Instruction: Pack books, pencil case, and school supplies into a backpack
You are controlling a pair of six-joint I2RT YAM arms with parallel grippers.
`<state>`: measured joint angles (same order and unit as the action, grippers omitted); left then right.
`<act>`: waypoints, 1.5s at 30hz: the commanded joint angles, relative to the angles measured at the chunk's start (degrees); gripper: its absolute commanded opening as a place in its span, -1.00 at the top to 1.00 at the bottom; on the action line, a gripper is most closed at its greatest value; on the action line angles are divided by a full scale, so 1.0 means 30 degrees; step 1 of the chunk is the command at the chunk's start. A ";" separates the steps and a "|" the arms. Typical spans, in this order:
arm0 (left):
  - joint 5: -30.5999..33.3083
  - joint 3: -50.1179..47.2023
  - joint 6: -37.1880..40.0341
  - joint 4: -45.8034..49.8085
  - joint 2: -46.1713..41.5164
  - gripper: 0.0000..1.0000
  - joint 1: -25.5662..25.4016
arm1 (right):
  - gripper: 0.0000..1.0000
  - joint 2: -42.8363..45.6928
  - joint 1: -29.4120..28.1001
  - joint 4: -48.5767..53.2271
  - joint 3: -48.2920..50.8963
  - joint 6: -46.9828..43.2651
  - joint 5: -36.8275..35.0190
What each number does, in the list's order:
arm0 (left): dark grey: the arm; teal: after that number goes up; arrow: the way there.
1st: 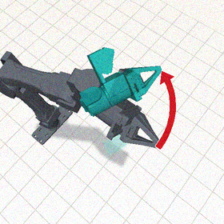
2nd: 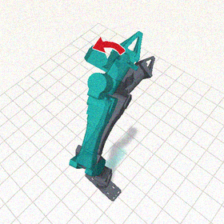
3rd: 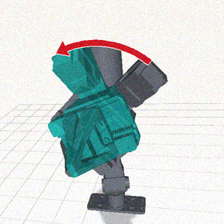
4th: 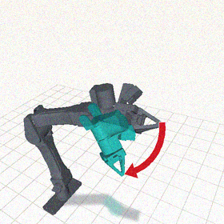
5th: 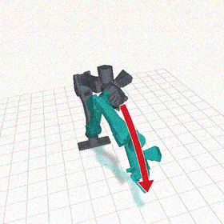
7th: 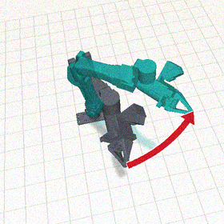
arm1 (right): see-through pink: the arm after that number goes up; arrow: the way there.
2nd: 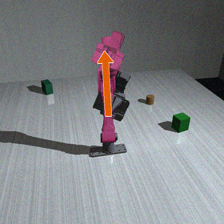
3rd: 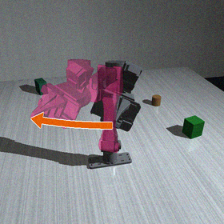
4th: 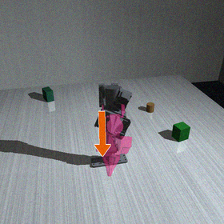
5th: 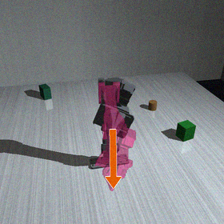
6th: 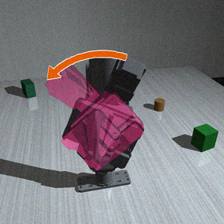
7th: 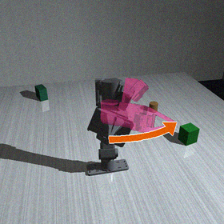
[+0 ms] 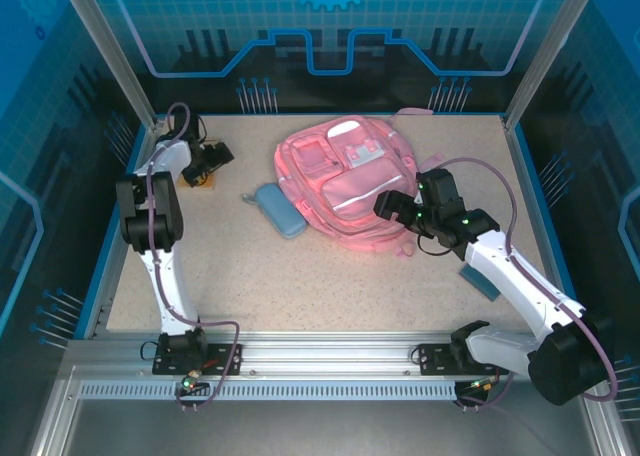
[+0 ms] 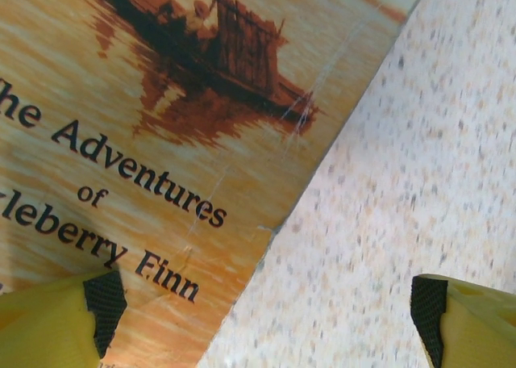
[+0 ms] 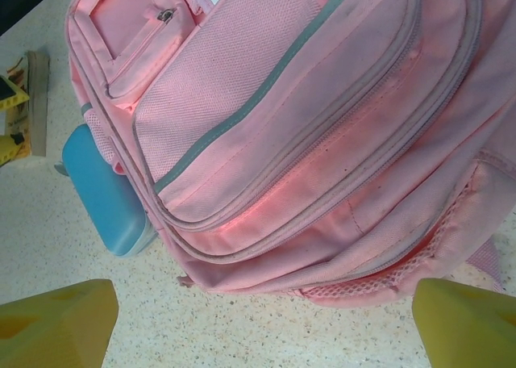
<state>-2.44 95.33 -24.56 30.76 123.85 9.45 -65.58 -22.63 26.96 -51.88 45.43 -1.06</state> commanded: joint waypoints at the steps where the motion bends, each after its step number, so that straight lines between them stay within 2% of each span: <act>1: -0.0945 -0.2477 -0.1514 0.1743 -0.1313 -0.89 -0.0467 | -0.89 0.0357 -0.0410 -0.0014 -0.0465 0.0264 0.0031; 5: -0.1410 -0.5878 -0.3012 0.0063 -0.3638 -0.88 -0.0961 | -0.89 0.0241 -0.0522 -0.0340 -0.0316 0.0385 0.0088; 10: -0.0629 -1.0099 -0.4645 -0.1312 -0.6665 -0.86 -0.1756 | -0.88 0.0038 -0.0688 -0.0489 -0.0496 0.0594 0.0362; 16: -0.0151 -1.3824 -0.4953 -0.1597 -0.9985 -0.86 -0.2580 | -0.87 0.0218 -0.1152 -0.0723 -0.0685 0.0786 0.0179; 22: -0.1061 -1.7056 -0.5288 -0.1986 -1.2381 -0.88 -0.3469 | -0.81 -0.0623 -0.2150 -0.0858 -0.1061 0.0641 -0.0081; 25: -0.1163 -1.8323 -0.5699 -0.1681 -1.3659 -0.88 -0.4434 | -0.80 -0.1338 -0.3151 -0.0769 -0.1390 0.0544 -0.0778; 29: -0.1348 -2.0071 -0.7544 -0.1735 -1.5584 -0.88 -0.6311 | -0.78 -0.2893 -0.4547 -0.0913 -0.2099 0.0467 -0.1281; 34: -0.1704 -2.1088 -0.9223 -0.1927 -1.7220 -0.89 -0.8226 | -0.73 -0.5610 -0.6256 -0.1007 -0.3577 0.0190 -0.0814; 37: -0.2077 -2.0294 -0.8479 -0.1090 -1.7707 -0.89 -0.8249 | -0.69 -0.7321 -0.7255 -0.1003 -0.4682 -0.0090 -0.0528; 40: -0.0373 -1.8159 -0.6608 0.0961 -1.8100 -0.96 -0.7868 | -0.63 -0.9168 -0.8306 -0.0748 -0.6246 -0.0539 -0.0271; 41: 0.0020 -1.7588 -0.6106 0.1465 -1.8172 -0.97 -0.7443 | -0.61 -0.9795 -0.8660 -0.0683 -0.6752 -0.0703 -0.0211; 45: -0.0710 -1.6835 -0.4937 0.1661 -1.8373 -0.97 -0.4504 | -0.48 -1.2868 -0.9969 -0.0322 -0.9366 -0.1480 0.0390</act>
<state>-4.56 42.85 -43.42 31.11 70.37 -8.69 -99.24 -50.11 24.71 -74.81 43.44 -1.78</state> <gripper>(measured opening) 0.986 0.748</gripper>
